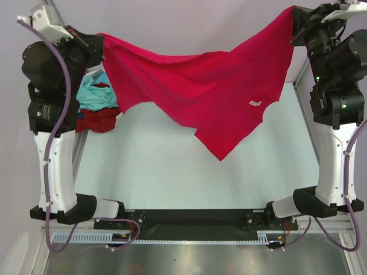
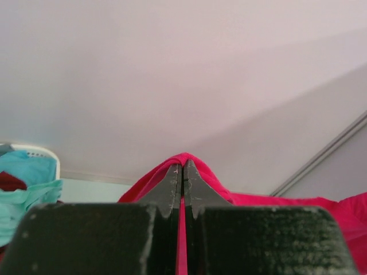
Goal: Fold and stack the t-shirts
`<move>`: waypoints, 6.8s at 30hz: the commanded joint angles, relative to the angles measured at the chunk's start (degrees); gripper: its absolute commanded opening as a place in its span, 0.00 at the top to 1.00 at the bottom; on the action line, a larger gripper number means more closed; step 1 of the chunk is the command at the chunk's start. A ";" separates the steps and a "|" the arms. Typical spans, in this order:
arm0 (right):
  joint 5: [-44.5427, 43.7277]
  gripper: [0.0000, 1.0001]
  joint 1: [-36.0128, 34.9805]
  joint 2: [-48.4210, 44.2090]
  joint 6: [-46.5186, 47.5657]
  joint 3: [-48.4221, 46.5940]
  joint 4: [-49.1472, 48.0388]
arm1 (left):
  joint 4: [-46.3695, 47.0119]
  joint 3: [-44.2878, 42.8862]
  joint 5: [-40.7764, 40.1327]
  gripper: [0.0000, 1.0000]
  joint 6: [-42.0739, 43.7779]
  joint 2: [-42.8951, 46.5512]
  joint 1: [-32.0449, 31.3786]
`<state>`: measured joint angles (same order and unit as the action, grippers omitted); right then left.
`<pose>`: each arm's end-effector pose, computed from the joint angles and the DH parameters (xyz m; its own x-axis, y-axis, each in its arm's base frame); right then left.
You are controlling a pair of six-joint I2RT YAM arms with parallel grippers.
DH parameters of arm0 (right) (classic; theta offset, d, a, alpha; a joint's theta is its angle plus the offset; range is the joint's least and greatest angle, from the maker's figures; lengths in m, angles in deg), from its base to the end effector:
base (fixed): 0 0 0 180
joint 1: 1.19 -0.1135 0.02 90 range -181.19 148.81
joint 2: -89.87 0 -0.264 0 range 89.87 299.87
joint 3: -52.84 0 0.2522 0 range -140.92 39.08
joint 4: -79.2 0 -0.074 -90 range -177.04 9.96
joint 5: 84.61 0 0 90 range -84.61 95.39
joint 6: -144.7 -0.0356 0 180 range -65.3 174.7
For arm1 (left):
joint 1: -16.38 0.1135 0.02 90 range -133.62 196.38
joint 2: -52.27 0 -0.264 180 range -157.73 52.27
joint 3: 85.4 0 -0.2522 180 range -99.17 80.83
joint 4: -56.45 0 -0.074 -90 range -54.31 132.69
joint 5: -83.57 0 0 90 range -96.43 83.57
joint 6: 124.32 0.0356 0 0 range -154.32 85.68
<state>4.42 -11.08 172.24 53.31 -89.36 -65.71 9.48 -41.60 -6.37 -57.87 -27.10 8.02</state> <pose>0.2082 0.0357 0.6391 0.4084 0.0958 -0.9078 -0.1665 0.9856 0.0291 0.2150 -0.0316 0.6028 0.0968 -0.4181 -0.9032 0.2019 0.8969 -0.3935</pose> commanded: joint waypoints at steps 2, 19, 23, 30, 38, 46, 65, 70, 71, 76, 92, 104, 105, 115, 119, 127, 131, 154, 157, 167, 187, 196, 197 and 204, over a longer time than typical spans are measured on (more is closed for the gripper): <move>0.18 1.00 0.22 -2.30 1.21 -1.64 1.97 | -3.09 1.05 -7.17 1.00 -5.36 5.63 0.89; 3.53 1.00 -0.74 -18.20 -9.15 59.78 -1.89 | 10.42 67.92 4.16 1.00 -16.69 18.91 -6.40; 1.94 1.00 -0.66 -16.72 -10.91 66.91 -5.67 | 14.92 78.02 5.22 1.00 -21.97 14.78 -6.67; 1.59 1.00 -0.74 -11.53 -11.01 68.33 -7.08 | 19.59 81.82 6.45 0.98 -23.82 5.91 -6.76; 1.24 1.00 -0.83 -9.86 -10.83 68.59 -7.00 | 25.21 88.59 8.47 0.62 -21.20 4.67 -6.93; 1.15 1.00 -0.92 -8.54 -10.92 67.97 -6.47 | 28.72 88.77 11.99 0.64 -16.79 1.15 -6.76; -1.93 1.00 -2.85 -7.92 -10.21 68.06 -4.71 | 19.94 85.87 9.26 0.70 -15.74 8.09 -6.14; -2.19 1.00 -3.20 -7.31 -10.04 68.06 -4.62 | 20.03 85.96 9.26 0.80 -15.74 7.39 -6.14; -2.28 1.00 -3.38 -7.31 -9.95 68.15 -4.71 | 20.46 86.13 9.35 0.88 -15.82 7.04 -6.14; -2.98 1.00 -3.47 -7.05 -9.69 68.24 -4.62 | 20.99 86.05 9.00 1.00 -15.83 6.16 -6.05; 3.43 1.00 6.98 0.94 -2.22 27.39 -3.48 | 14.58 33.99 4.08 1.00 -14.50 2.12 -1.40; 6.60 1.00 9.45 -5.89 3.32 11.72 -2.43 | 8.17 14.32 0.92 1.00 -12.75 5.61 0.45; 7.12 1.00 9.45 -8.34 3.41 11.55 -2.08 | 7.38 14.67 0.56 1.00 -12.57 7.11 0.45; 9.32 1.00 9.45 -20.66 6.04 3.66 9.16 | 1.05 19.42 -5.15 1.00 -13.10 28.03 0.63; 8.10 1.00 9.54 -21.02 6.75 -3.91 14.62 | -1.59 19.42 -5.15 1.00 -14.50 32.70 0.63; 1.77 1.00 11.12 -19.44 10.09 -2.35 16.04 | -5.02 20.56 -8.14 1.00 -16.17 30.78 0.63; 0.97 1.00 11.12 -16.02 11.58 4.33 14.28 | -0.47 28.88 -8.93 1.00 -17.05 26.22 0.63; 7.55 1.00 10.42 30.11 3.67 40.66 -31.34 | 35.76 38.89 -8.23 1.00 -20.92 -32.75 0.80; 8.79 1.00 10.33 38.73 4.29 31.96 -29.32 | 35.15 30.80 -7.53 1.00 -21.71 -40.84 0.98; 9.58 1.00 11.65 46.83 3.50 23.51 -30.11 | 30.40 19.07 -9.02 1.00 -23.47 -50.26 2.21; 9.06 1.00 13.32 56.85 3.85 9.79 -22.20 | 22.58 10.11 -8.23 1.00 -21.10 -58.35 4.14; 10.64 1.00 13.41 56.15 4.20 9.17 -21.67 | 22.66 8.61 -4.99 1.00 -19.96 -59.76 4.67; 11.42 1.00 13.41 55.45 4.37 9.44 -19.93 | 23.27 8.70 -4.37 1.00 -19.43 -59.50 4.76; 12.31 1.00 13.41 47.28 6.40 17.34 -23.06 | 28.99 13.36 1.26 1.00 -15.21 -54.31 5.37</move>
<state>15.52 2.06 228.19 57.90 -75.41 -85.52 34.17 -29.20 -9.02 -76.28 -86.44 12.37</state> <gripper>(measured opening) 0.012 0.008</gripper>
